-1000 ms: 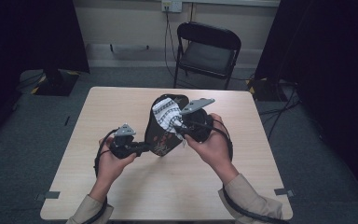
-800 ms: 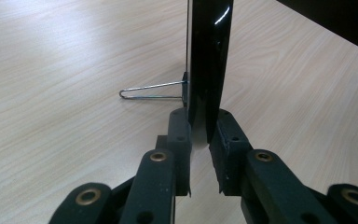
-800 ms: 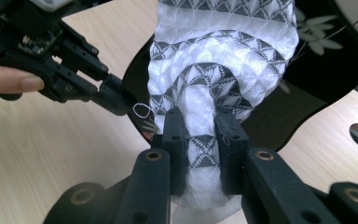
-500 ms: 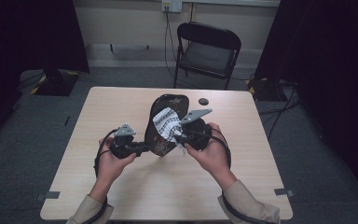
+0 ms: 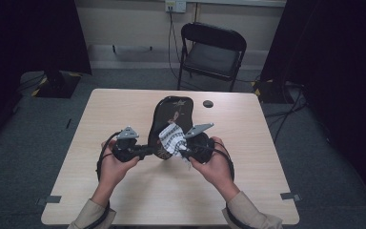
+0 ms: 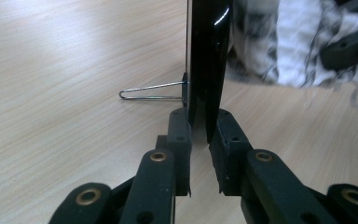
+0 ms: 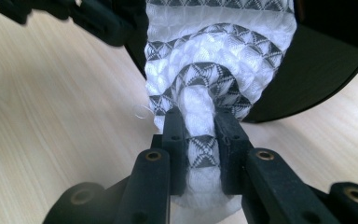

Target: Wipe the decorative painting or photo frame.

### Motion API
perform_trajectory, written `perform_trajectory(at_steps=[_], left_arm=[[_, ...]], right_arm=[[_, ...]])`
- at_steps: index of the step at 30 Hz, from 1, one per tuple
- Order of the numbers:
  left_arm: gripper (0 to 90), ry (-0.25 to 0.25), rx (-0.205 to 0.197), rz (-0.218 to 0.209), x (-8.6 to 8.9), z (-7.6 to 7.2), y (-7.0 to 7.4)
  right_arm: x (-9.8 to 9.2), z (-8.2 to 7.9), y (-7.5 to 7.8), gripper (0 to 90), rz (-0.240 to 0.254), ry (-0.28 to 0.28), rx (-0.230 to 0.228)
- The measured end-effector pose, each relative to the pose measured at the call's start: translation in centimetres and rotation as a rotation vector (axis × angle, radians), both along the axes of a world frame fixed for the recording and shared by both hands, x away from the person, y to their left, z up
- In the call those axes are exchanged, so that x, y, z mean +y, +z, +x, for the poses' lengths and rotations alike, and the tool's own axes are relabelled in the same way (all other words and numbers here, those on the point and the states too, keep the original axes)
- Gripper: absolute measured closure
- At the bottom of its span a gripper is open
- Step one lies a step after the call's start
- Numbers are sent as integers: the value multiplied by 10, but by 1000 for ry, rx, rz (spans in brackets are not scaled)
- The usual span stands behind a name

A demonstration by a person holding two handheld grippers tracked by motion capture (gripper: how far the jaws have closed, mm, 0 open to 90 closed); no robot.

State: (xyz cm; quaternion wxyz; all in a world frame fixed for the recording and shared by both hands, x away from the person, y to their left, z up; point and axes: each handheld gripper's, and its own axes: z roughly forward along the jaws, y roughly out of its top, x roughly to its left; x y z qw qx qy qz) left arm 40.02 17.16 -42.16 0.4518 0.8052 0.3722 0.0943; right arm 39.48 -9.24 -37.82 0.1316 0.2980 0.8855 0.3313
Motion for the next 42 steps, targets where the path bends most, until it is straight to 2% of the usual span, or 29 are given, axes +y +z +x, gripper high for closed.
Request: perform_trajectory(at_steps=[27, 35, 42], left_arm=[[787, 0, -2, -3, 0, 0, 0], [787, 2, -4, -3, 0, 1, 0], [787, 4, -7, -9, -2, 2, -1]], right_arm=[[-9, -2, -60, 766, -31, -27, 117], [-10, -3, -73, 766, -42, -29, 145], [-14, -4, -76, 765, -54, -34, 155]])
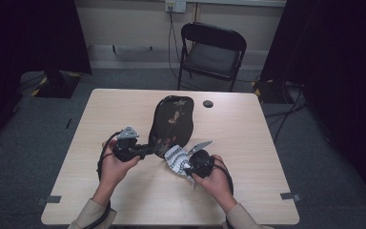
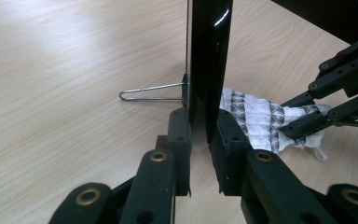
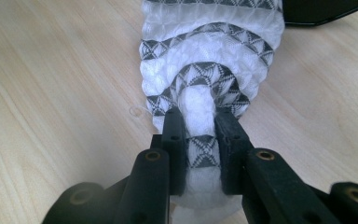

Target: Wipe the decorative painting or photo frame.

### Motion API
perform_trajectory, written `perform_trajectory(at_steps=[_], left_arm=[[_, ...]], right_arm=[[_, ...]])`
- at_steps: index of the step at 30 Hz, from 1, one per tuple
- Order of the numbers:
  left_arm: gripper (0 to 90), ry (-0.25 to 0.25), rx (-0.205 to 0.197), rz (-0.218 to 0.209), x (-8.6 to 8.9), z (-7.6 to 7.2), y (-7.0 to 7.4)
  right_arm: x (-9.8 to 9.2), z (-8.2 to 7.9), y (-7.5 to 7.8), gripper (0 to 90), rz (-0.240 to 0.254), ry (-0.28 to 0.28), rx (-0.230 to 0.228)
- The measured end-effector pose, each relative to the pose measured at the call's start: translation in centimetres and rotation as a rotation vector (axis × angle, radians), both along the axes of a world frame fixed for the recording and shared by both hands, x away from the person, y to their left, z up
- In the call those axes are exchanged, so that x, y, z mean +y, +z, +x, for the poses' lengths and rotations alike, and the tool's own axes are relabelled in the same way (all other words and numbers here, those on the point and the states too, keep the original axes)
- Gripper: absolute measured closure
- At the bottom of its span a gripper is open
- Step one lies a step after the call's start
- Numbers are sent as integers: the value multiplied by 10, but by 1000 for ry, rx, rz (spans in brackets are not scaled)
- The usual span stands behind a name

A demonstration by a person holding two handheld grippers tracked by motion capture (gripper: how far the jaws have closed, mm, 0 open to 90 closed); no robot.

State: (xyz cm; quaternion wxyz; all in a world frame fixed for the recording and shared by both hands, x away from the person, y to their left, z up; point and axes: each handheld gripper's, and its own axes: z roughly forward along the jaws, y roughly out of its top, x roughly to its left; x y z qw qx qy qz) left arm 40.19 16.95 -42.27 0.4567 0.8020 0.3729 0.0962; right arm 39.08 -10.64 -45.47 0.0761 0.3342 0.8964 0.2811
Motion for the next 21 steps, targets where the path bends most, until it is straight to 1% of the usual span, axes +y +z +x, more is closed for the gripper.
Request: perform_trajectory(at_steps=[5, 9, 12, 15, 17, 21], left_arm=[[787, 9, 1, -8, 0, 1, -1], [786, 13, 0, -12, 0, 1, -1], [784, 20, -1, -17, 1, 1, -2], [777, 25, 9, -26, 2, 0, -1], [769, 30, 4, -29, 3, 0, 0], [738, 38, 2, -36, 5, -1, 1]], right_arm=[[-3, -1, 0, 765, -2, -4, -1], [-5, -2, -2, 765, -6, -6, 7], [-7, -2, 0, 765, -6, -8, 2], [-9, -3, 5, 765, -2, -11, -5], [-11, -4, 10, 765, 2, -12, -18], [-15, -6, 27, 765, 20, -15, -52]])
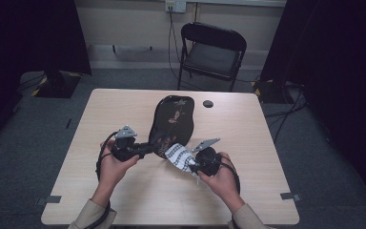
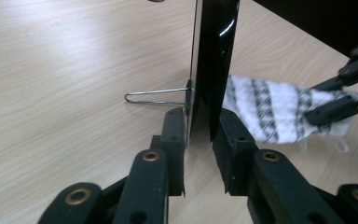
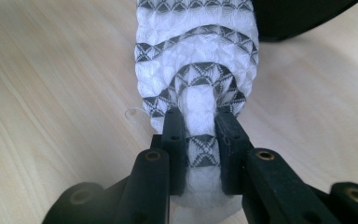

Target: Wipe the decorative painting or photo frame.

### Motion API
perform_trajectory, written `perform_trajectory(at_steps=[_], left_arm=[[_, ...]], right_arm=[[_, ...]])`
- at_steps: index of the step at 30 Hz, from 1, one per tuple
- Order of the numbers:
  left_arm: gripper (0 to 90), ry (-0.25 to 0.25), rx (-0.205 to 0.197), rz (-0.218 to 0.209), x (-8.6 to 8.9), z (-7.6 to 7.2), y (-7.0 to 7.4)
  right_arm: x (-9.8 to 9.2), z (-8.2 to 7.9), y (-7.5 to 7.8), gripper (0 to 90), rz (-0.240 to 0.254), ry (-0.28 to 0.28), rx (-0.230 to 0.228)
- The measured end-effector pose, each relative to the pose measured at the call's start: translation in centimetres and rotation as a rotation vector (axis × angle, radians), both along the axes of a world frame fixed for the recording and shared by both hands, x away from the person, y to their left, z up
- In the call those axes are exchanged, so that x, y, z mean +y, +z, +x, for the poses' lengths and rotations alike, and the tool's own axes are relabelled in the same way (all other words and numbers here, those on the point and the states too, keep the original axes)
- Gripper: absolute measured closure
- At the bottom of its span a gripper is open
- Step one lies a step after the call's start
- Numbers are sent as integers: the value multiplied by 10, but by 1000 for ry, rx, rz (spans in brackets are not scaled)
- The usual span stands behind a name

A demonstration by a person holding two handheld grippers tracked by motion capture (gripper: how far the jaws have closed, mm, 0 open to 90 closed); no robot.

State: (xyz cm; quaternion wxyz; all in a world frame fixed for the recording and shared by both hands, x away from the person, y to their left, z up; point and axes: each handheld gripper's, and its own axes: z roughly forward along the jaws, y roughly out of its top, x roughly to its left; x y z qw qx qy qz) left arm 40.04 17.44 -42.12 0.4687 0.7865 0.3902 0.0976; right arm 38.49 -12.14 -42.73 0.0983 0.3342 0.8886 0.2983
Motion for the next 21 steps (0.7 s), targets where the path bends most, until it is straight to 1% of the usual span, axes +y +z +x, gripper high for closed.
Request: perform_trajectory(at_steps=[1, 5, 9, 13, 15, 17, 21], left_arm=[[738, 4, 4, -10, 1, -1, 1], [734, 4, 2, 2, 2, -3, 1], [735, 10, -1, 1, 3, -4, 1], [757, 6, 0, 3, 3, -4, 1], [777, 5, -2, 5, 2, -4, 1], [780, 6, -3, 3, 2, -3, 1], [781, 4, -3, 1, 2, -3, 1]], right_arm=[[-1, -1, 5, 766, 7, -4, -9], [-1, -3, 29, 766, 33, 3, -59], [4, -5, 52, 766, 58, 20, -107], [12, -5, 71, 766, 84, 38, -141], [17, -4, 77, 766, 85, 46, -155], [21, -3, 78, 765, 85, 54, -156], [26, -2, 74, 765, 68, 59, -147]])
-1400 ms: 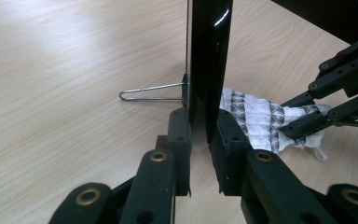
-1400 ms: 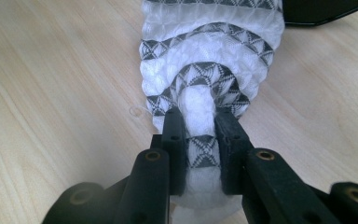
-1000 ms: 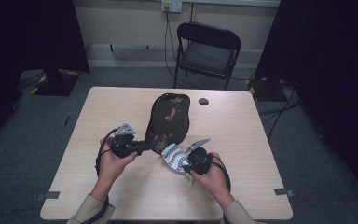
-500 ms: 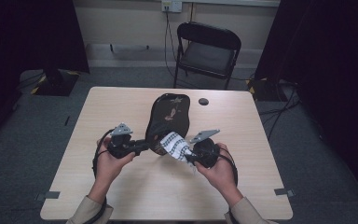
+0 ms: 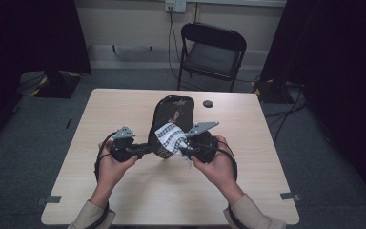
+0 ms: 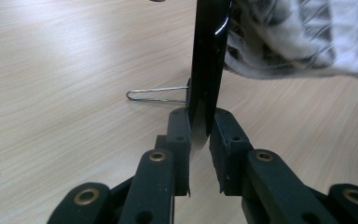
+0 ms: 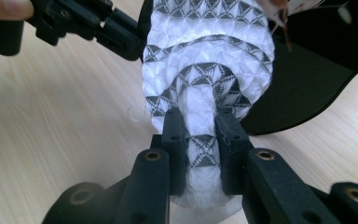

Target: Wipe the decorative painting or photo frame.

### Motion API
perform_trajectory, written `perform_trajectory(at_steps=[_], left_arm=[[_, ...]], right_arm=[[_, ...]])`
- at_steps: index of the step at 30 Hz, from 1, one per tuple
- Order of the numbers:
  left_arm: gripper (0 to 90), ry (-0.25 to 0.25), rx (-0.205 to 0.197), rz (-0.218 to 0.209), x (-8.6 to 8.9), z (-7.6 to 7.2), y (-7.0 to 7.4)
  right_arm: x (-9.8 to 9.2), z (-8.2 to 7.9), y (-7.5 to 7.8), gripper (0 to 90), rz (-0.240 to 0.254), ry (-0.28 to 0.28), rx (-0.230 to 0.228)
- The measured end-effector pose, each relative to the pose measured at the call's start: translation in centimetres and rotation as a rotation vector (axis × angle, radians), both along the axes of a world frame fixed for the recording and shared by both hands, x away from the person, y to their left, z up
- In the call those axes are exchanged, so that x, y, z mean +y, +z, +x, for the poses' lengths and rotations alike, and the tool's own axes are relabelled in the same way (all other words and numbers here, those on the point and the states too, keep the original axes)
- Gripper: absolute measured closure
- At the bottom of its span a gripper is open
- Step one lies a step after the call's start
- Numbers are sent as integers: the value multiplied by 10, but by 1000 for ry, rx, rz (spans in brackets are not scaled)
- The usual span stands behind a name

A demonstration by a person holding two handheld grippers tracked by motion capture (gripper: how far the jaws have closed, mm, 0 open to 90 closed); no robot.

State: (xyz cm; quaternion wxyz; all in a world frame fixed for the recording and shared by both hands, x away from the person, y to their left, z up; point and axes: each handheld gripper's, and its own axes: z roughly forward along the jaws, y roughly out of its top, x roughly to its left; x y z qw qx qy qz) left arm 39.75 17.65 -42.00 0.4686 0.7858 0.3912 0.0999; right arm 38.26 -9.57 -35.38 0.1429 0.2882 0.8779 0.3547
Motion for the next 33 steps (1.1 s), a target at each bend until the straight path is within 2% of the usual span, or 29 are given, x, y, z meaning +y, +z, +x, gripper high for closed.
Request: perform_trajectory(at_steps=[4, 9, 15, 23, 28, 33], left_arm=[[772, 0, 2, 4, 0, 0, 0], [756, -1, -9, 11, 0, 0, 0], [756, -6, -2, 14, -2, 0, 0], [742, -3, -5, 14, -1, 1, 0], [738, 3, -8, 14, 0, 0, 0], [736, 7, -3, 13, 1, 0, 0]], right_arm=[[3, 0, -13, 765, -17, 6, 20], [3, 0, -36, 765, -36, 2, 60], [2, -1, -63, 765, -54, 0, 107], [-3, 1, -94, 765, -109, -12, 168], [-6, 2, -98, 766, -122, -17, 177], [-9, 0, -79, 766, -107, -22, 135]])
